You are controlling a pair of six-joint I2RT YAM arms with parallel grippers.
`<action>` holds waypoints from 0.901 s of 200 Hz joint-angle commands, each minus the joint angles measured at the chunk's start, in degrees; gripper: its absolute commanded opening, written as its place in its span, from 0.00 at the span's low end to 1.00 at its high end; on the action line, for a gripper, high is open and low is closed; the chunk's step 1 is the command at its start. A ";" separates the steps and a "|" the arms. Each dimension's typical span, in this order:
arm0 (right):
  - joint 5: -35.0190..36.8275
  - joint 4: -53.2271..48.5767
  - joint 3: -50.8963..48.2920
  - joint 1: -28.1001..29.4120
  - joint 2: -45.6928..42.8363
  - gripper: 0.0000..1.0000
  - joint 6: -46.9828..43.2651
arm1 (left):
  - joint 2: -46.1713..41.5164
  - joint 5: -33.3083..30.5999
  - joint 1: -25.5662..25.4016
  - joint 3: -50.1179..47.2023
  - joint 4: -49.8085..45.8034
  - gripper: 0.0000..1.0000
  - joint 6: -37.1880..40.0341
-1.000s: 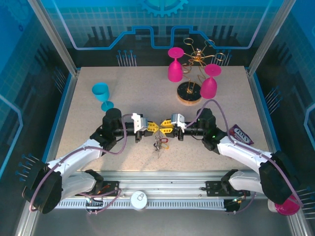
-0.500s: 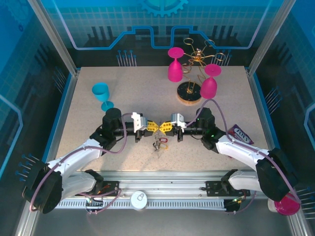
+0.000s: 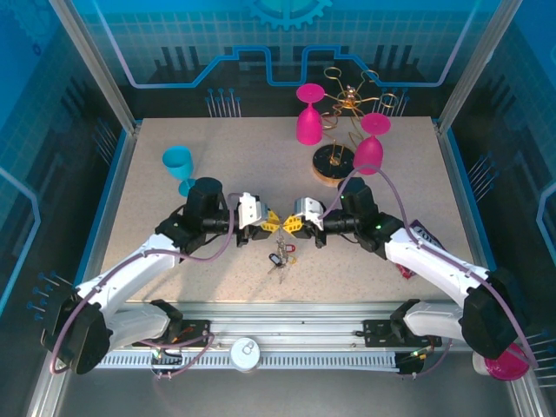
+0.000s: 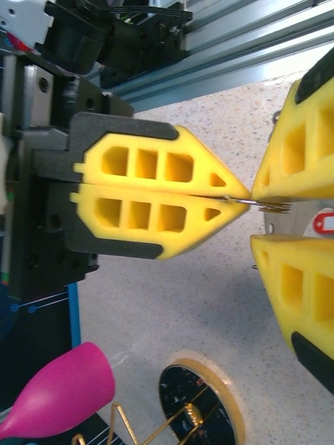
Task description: Put the keys on the keyring
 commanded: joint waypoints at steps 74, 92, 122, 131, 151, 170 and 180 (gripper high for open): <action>0.71 5.20 -0.64 2.81 -0.21 0.00 4.92 | 2.58 1.41 -0.33 0.81 0.02 0.00 -0.91; 1.03 4.81 -1.40 2.81 -0.45 0.00 4.25 | 2.31 1.01 -0.36 0.68 -0.30 0.00 -0.50; 4.66 2.27 -2.39 2.28 -1.37 0.21 0.92 | 1.01 0.27 -0.36 0.40 -0.98 0.00 1.19; 5.70 0.14 -1.87 2.37 -1.59 0.26 -0.90 | 0.74 -0.03 -0.42 0.70 -1.84 0.00 2.05; 6.76 -3.54 -0.35 2.62 -1.51 0.27 -3.71 | 0.49 -0.73 -0.56 1.66 -4.15 0.00 3.65; 6.57 -3.68 0.42 2.85 -1.11 0.27 -4.06 | 0.76 -1.29 -0.82 2.69 -7.11 0.00 5.44; 6.44 -3.93 1.11 3.03 -0.54 0.27 -4.14 | 1.03 -1.73 -1.03 3.31 -8.43 0.00 6.21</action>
